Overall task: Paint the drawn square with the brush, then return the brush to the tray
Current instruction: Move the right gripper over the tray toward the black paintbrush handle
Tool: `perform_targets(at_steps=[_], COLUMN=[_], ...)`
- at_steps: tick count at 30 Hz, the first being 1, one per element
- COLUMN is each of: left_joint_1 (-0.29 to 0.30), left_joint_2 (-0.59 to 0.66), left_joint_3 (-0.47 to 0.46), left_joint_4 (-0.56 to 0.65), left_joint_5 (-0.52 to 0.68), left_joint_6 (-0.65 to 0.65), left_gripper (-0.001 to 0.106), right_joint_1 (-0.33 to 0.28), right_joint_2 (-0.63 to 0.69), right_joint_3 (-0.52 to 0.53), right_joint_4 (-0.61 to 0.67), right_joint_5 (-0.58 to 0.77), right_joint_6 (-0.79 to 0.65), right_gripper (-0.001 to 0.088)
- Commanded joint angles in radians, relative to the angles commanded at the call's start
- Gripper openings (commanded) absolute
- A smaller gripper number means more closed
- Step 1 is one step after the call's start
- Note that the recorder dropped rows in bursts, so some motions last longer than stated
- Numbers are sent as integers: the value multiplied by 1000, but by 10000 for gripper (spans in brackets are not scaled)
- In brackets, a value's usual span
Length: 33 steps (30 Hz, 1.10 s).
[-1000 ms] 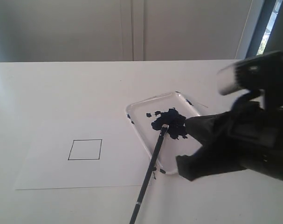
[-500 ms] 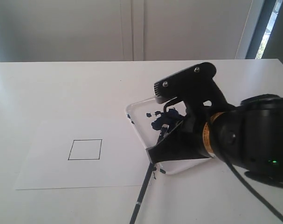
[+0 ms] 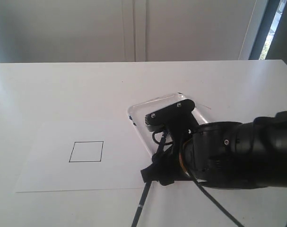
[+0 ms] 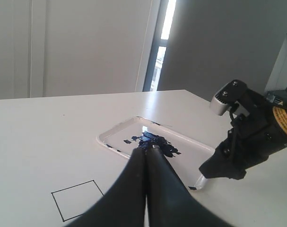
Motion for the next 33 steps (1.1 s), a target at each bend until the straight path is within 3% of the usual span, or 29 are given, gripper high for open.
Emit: perform_targets(at_steps=[7, 17, 26, 33], left_joint_1=[0, 0, 0, 0], left_joint_2=[0, 0, 0, 0], left_joint_3=[0, 0, 0, 0], left_joint_4=[0, 0, 0, 0], left_joint_5=[0, 0, 0, 0], left_joint_6=[0, 0, 0, 0], left_gripper=[0, 0, 0, 0], right_joint_1=[-9, -11, -11, -10], right_joint_2=[142, 216, 225, 213], right_joint_3=[-64, -64, -64, -64], right_joint_4=[106, 175, 171, 140], right_joint_5=[-88, -221, -188, -121], right_joint_6=[-5, 2, 2, 29], right_gripper=[680, 647, 366, 49])
